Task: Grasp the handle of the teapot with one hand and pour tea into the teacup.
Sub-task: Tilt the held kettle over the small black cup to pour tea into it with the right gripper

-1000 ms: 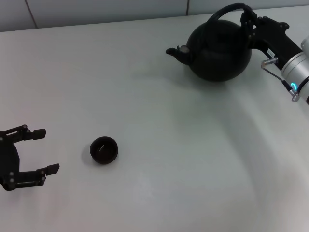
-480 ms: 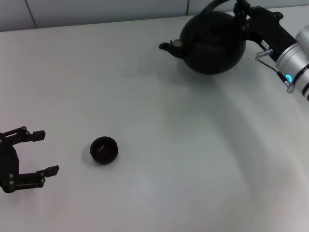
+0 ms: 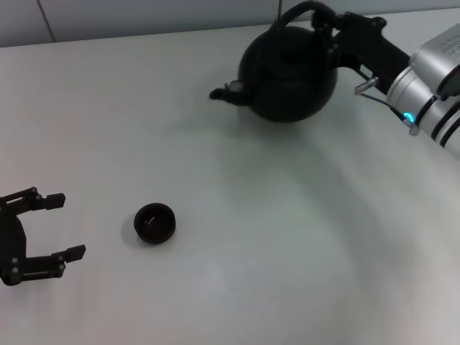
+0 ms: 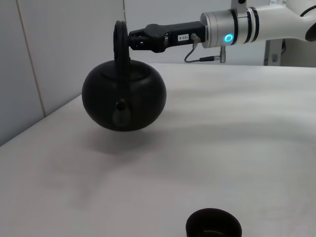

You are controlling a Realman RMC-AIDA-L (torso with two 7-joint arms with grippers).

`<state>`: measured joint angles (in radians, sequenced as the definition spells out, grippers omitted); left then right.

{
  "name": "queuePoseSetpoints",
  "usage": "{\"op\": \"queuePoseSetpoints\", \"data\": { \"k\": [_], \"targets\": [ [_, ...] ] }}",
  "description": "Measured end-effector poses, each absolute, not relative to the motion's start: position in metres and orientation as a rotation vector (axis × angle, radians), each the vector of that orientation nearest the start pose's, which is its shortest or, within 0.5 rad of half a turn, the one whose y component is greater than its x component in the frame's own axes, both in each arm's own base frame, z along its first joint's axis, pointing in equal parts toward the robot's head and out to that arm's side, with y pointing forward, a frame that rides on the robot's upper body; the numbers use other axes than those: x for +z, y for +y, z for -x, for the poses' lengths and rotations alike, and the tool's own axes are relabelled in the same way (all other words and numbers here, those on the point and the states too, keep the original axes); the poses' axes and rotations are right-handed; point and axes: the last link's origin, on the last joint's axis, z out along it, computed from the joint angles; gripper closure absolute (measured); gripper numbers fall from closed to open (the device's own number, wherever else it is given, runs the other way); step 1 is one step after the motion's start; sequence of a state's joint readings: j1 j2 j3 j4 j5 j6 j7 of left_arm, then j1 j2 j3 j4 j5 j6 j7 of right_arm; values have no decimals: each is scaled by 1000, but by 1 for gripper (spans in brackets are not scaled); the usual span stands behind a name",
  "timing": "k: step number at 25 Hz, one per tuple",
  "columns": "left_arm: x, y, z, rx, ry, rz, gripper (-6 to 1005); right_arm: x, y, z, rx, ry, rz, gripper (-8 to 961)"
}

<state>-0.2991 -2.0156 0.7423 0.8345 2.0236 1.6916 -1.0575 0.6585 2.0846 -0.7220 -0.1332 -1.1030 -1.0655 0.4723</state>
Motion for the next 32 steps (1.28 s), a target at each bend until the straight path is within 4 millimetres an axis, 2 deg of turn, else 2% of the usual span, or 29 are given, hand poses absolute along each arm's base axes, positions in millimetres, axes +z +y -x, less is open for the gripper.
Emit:
{"op": "queuePoseSetpoints", "data": {
  "k": [6, 16, 32],
  "targets": [
    [43, 270, 319, -432, -200, 2775, 153, -26, 394, -259, 728, 314, 2041, 850],
    [45, 273, 321, -418, -201, 2753, 152, -19, 391, -242, 824, 212, 2056, 851],
    [46, 276, 323, -399, -205, 2737, 153, -22, 391, -238, 863, 246, 2078, 852]
  ]
}}
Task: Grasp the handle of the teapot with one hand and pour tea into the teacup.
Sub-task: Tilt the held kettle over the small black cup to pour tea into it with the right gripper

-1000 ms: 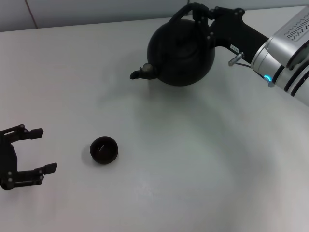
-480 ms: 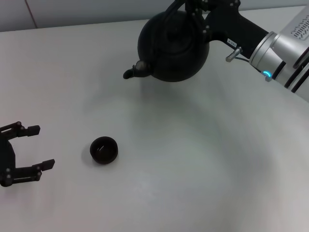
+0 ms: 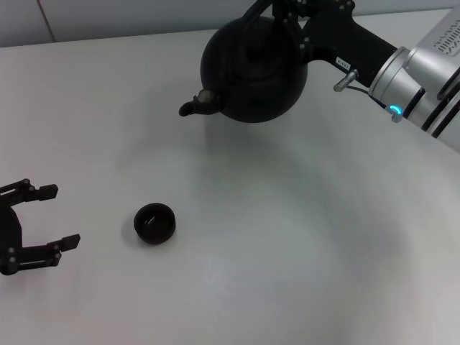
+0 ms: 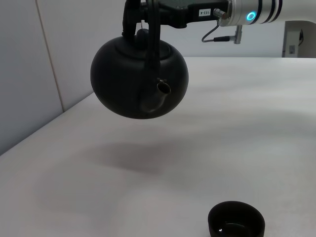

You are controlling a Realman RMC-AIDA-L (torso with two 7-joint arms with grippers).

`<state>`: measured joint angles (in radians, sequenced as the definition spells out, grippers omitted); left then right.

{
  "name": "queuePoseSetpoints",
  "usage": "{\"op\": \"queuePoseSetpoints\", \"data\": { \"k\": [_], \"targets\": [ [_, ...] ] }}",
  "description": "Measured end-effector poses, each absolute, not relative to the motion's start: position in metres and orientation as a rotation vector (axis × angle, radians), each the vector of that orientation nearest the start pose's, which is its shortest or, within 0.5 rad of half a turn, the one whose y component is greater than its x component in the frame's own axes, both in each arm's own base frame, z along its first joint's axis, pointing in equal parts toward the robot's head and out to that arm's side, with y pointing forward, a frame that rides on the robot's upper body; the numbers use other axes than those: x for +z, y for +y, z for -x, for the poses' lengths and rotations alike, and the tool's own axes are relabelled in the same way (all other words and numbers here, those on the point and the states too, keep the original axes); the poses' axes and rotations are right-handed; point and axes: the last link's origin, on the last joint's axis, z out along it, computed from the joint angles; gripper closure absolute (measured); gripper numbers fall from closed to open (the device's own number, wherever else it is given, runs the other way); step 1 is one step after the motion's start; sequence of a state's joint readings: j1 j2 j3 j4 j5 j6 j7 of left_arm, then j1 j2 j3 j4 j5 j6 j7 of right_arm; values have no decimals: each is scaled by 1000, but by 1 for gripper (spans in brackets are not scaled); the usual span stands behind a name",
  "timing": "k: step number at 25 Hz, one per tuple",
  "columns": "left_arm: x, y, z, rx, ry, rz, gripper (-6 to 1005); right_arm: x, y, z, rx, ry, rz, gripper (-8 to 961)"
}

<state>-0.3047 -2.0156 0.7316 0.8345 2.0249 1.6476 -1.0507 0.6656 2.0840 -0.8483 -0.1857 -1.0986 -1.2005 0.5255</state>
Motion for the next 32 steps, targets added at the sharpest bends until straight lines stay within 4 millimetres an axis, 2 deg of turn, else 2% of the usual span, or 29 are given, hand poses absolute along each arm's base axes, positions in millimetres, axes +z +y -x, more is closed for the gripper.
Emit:
{"op": "queuePoseSetpoints", "data": {
  "k": [18, 27, 32],
  "targets": [
    [46, 277, 323, -391, -203, 2732, 152, -37, 387, -223, 880, 193, 2187, 852],
    [46, 277, 323, -389, -204, 2732, 152, -37, 383, -213, 910, 112, 2245, 852],
    [46, 278, 323, -387, -205, 2730, 152, -33, 383, -212, 935, 130, 2247, 852]
  ]
}}
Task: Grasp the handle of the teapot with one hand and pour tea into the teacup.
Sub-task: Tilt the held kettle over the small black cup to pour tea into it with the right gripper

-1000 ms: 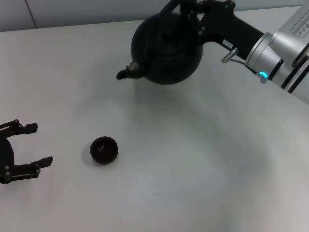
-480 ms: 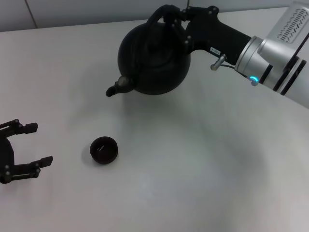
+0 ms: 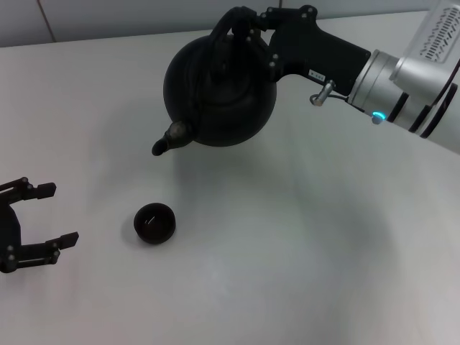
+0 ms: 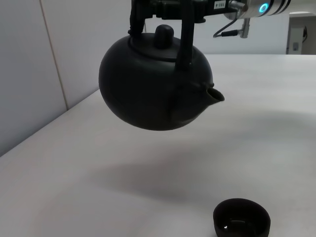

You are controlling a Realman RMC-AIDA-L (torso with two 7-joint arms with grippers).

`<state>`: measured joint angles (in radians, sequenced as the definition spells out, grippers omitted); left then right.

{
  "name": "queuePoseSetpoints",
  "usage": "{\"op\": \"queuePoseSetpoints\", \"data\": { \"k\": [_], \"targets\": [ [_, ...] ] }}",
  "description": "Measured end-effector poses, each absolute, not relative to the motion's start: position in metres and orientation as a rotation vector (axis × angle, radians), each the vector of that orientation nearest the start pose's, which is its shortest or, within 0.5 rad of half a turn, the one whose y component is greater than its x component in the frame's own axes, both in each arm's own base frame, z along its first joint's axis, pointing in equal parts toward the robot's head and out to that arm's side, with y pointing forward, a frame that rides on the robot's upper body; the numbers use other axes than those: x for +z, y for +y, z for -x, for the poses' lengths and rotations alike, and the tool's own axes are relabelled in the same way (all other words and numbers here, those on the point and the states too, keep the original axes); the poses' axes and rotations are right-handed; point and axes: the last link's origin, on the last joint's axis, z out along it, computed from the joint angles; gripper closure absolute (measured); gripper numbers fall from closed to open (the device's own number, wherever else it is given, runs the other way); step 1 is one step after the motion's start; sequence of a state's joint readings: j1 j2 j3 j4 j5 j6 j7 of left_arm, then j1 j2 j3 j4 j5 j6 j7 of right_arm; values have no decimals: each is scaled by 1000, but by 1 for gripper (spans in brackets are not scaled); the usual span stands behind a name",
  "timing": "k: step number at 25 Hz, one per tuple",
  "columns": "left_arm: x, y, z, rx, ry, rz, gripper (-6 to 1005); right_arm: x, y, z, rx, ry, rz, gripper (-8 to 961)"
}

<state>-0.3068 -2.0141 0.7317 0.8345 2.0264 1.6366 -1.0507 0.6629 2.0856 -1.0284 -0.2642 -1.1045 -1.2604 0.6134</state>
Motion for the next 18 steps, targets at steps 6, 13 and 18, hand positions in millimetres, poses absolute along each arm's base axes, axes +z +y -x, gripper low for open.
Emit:
{"op": "queuePoseSetpoints", "data": {
  "k": [6, 13, 18],
  "targets": [
    [46, 278, 324, -386, -205, 2730, 152, -39, 380, -211, 913, 111, 2287, 851],
    [46, 278, 324, -385, -205, 2729, 153, -38, 380, -210, 907, 92, 2289, 851],
    [46, 278, 324, -380, -207, 2725, 153, -36, 382, -209, 904, 72, 2286, 852]
  ]
}}
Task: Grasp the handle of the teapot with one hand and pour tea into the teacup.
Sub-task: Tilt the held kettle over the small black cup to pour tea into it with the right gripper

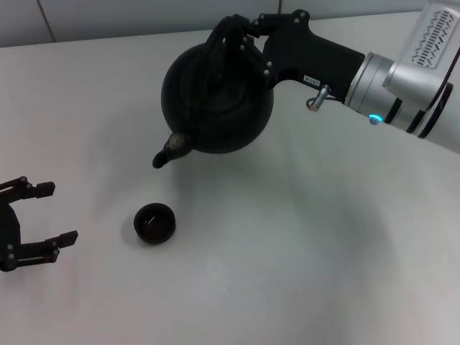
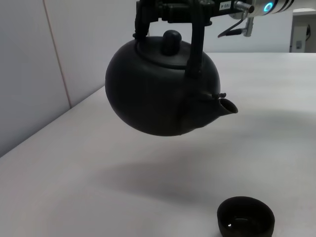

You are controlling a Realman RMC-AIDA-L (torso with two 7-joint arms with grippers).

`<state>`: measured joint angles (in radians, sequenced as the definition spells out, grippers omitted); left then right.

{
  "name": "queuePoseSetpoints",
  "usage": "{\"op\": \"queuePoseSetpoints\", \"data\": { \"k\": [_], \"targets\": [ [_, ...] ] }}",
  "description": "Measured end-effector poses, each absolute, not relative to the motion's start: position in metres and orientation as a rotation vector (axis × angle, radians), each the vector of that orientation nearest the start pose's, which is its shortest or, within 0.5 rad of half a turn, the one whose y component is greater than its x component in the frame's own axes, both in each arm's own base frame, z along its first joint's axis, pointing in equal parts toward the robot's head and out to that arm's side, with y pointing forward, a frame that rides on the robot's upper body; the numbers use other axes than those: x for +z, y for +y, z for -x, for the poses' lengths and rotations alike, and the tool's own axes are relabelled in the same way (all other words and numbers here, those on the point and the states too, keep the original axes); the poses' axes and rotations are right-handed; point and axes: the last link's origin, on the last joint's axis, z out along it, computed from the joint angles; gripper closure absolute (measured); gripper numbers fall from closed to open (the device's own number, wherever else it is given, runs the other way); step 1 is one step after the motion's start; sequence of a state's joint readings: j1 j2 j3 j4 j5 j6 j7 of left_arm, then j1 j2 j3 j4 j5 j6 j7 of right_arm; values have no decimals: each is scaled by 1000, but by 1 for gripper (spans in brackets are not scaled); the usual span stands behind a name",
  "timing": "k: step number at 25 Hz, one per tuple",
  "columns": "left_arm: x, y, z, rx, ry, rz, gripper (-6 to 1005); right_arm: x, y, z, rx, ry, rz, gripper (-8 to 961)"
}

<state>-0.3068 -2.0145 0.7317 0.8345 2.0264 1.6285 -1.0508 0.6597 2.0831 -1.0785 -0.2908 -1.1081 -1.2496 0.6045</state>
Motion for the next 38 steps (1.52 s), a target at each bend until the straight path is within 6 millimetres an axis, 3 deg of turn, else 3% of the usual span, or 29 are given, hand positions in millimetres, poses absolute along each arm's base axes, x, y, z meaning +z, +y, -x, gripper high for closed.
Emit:
{"op": "queuePoseSetpoints", "data": {
  "k": [38],
  "targets": [
    [47, 283, 324, -363, -201, 2709, 152, -44, 389, -197, 794, -66, 2337, 851]
  ]
}}
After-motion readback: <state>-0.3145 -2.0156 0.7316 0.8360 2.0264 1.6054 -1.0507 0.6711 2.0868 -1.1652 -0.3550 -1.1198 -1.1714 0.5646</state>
